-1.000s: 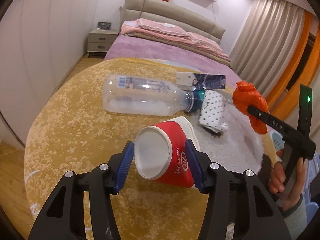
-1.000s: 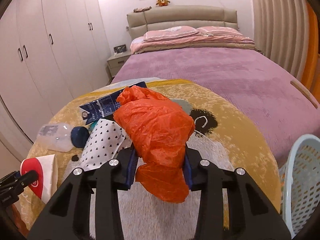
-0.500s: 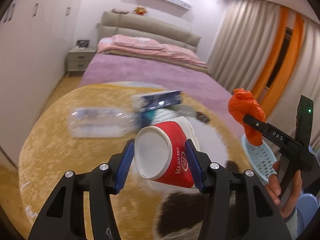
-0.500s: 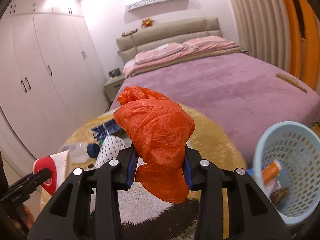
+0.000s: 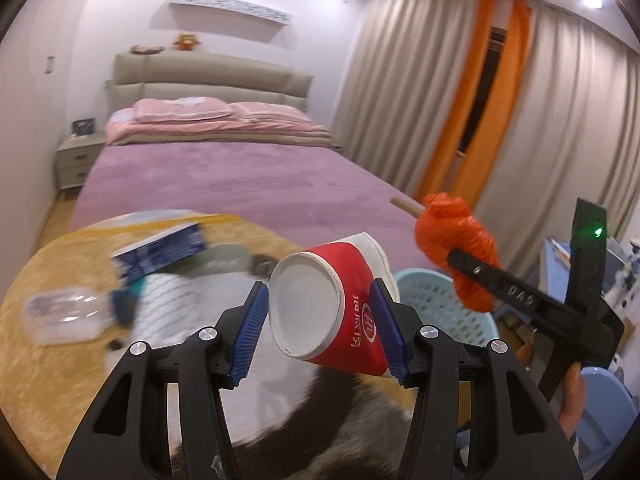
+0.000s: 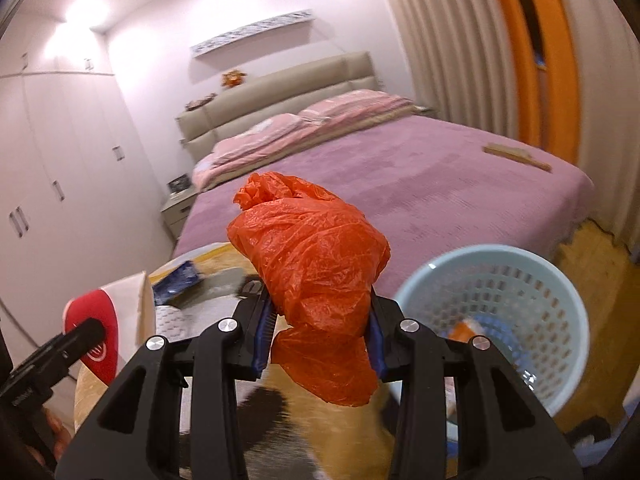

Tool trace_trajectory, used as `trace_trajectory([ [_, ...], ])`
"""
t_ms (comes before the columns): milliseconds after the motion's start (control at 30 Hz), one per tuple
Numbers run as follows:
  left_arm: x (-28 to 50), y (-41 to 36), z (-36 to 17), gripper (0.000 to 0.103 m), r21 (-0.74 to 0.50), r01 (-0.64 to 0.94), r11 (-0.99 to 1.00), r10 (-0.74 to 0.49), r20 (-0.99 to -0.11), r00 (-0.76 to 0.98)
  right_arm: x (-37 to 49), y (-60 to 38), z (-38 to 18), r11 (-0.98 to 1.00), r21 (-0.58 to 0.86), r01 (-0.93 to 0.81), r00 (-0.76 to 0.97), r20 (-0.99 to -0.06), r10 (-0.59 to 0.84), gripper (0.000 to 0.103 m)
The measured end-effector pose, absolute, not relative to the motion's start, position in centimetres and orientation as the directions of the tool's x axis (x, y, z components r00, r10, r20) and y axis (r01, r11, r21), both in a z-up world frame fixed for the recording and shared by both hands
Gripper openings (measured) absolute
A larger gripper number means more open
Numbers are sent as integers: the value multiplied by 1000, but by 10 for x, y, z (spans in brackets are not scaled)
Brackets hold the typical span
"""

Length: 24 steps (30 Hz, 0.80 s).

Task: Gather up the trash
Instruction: 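Carry the red cup and orange bag over the blue basket and release both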

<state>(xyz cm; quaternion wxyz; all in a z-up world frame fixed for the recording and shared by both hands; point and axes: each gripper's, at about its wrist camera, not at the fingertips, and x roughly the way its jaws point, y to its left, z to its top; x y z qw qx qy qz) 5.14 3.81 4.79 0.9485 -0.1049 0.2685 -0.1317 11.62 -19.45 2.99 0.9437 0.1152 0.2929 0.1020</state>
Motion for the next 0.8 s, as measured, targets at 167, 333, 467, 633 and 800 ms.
trace_trajectory([
  [167,80,-8,46,51,-285,271,919,-383,-495,780,126,-240,11,951,308,-17,787,-583,203,35],
  [333,106,-49,38,51,-294,329,897,-439,-519,734,145,-282,-23,948,300,109,702,-698,140,35],
  [467,122,-79,28,51,-286,354,891,-455,-546,703,155,-307,-53,926,339,167,643,-749,158,35],
  [633,139,-113,13,51,-276,383,882,-470,-579,666,159,-324,-78,919,336,205,600,-785,154,36],
  [800,151,-137,3,51,-270,405,874,-481,-601,638,162,-332,-92,922,320,220,568,-810,145,41],
])
